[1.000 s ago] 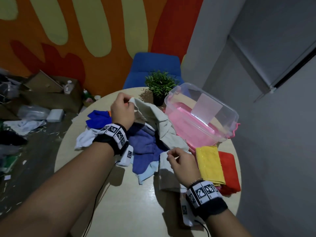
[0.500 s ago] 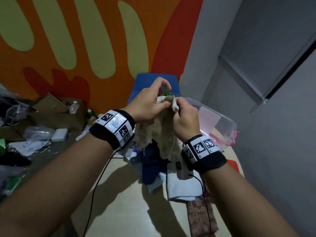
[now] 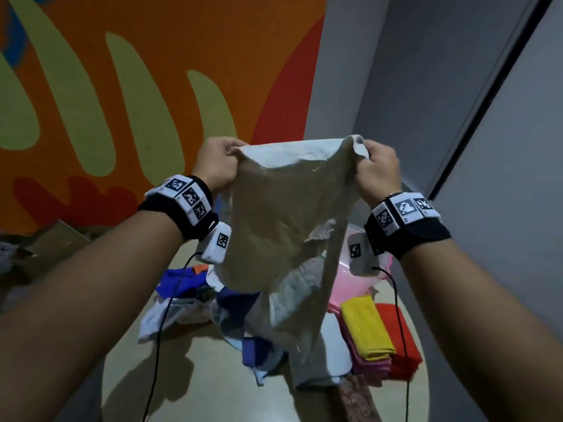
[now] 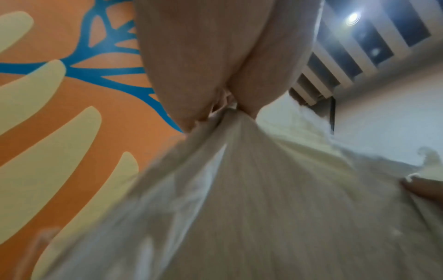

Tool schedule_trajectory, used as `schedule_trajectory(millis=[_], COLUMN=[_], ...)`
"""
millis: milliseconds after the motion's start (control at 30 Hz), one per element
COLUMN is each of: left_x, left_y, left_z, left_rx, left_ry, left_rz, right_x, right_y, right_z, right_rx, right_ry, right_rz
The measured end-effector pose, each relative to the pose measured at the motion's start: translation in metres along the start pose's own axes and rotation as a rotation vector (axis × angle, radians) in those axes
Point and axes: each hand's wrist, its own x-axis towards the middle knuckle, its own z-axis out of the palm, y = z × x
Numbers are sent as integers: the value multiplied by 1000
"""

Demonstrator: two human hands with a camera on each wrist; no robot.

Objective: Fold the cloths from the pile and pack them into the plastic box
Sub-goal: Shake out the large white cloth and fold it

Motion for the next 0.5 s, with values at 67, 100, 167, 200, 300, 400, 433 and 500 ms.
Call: schedule_trajectory(millis=[67, 100, 167, 200, 300, 400, 433, 500], left_x=[4, 5, 7, 7, 1, -5, -7, -10], left_y=[9, 12, 18, 19, 33, 58, 65, 75], left_z=[0, 0, -1, -1, 6, 20, 25, 29], left_rx=[18, 19, -2, -20, -60, 30, 48, 51], left_ry=[37, 34, 15, -5, -104, -260, -328, -477], left_rz=[68, 99, 137, 143, 184, 299, 343, 387], right_x=[6, 8, 9, 9, 0, -26, -33, -39], right_y=[1, 2, 1, 0, -11, -30, -33, -33], right_z=[-14, -19, -29, -33, -40, -17, -6, 11], right_rx=[-24, -28, -25, -43, -154, -129, -137, -274], right_ry=[31, 60, 129, 155, 116, -159, -257, -337], right_rz=[24, 26, 26, 32, -53, -251, -269, -265])
